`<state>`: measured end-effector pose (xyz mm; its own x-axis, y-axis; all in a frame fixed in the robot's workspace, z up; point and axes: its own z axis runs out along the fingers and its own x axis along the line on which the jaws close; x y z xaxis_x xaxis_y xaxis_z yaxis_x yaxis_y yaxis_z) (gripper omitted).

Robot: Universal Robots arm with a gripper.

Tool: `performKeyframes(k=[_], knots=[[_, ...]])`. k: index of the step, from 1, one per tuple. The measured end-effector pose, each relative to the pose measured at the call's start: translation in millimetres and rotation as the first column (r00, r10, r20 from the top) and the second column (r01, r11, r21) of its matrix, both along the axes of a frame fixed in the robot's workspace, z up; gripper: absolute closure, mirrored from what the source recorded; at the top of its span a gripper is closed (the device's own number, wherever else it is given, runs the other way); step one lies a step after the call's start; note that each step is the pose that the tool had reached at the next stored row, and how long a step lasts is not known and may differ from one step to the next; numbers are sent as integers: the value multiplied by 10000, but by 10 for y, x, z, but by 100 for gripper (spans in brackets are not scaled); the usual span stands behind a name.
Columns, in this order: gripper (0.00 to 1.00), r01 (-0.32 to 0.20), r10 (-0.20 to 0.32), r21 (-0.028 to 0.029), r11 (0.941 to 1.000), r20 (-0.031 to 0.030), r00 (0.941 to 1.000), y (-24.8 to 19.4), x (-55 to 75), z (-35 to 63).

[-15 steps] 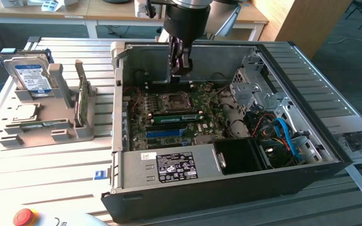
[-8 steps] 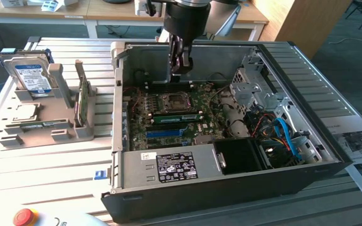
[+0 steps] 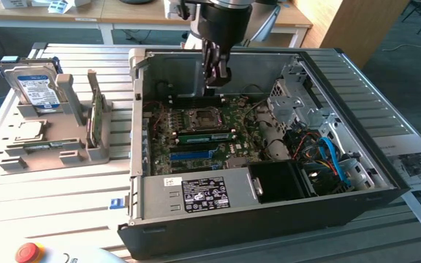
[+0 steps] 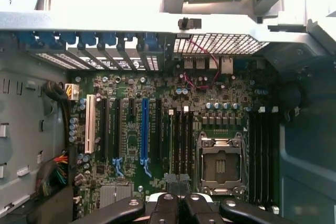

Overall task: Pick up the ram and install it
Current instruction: 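Press down the ram until it locks into place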

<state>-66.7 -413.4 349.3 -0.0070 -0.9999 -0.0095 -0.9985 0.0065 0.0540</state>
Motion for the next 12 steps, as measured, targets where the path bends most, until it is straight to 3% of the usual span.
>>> performKeyframes(k=[12], knots=[[89, -53, 53, -1, 10000, -1, 10000, -27, 267, 0]])
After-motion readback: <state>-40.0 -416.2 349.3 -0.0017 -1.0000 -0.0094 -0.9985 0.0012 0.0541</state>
